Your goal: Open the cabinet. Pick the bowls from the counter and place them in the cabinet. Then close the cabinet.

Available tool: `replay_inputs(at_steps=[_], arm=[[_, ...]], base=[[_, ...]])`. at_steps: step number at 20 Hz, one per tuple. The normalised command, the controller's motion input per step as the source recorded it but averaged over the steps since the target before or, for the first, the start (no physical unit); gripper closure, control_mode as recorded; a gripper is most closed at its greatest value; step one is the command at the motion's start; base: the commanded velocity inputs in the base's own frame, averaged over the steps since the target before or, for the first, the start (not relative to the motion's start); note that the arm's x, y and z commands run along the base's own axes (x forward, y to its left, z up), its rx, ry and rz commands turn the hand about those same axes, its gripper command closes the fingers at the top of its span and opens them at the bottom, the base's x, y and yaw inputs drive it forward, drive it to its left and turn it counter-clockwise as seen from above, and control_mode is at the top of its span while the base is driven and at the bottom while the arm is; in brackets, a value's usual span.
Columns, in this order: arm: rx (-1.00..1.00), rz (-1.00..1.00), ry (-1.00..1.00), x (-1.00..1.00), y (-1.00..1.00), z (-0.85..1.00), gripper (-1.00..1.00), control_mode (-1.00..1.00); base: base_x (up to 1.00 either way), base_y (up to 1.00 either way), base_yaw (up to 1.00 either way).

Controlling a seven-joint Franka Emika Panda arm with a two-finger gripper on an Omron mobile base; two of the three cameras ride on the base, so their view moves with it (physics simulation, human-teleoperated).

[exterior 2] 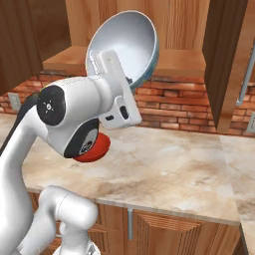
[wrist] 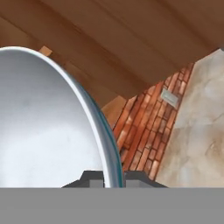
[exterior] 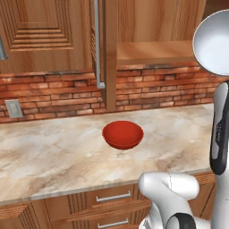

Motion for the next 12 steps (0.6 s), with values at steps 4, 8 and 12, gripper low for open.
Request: replay_inputs(at_steps=[4,8,12], arm=[[0.02,-0.05,0.13,0.31,0.22,0.30,1.00,-1.00],[0.05,-0.02,0.18,0.40,0.15,0.26,1.00,-1.00],[0.11,-0.01,0.26,0.30,0.03,0.05,1.00,-1.00]], base=[[0.00,0.00,0.00],[0.00,0.00,0.00],[0.00,0.00,0.00]])
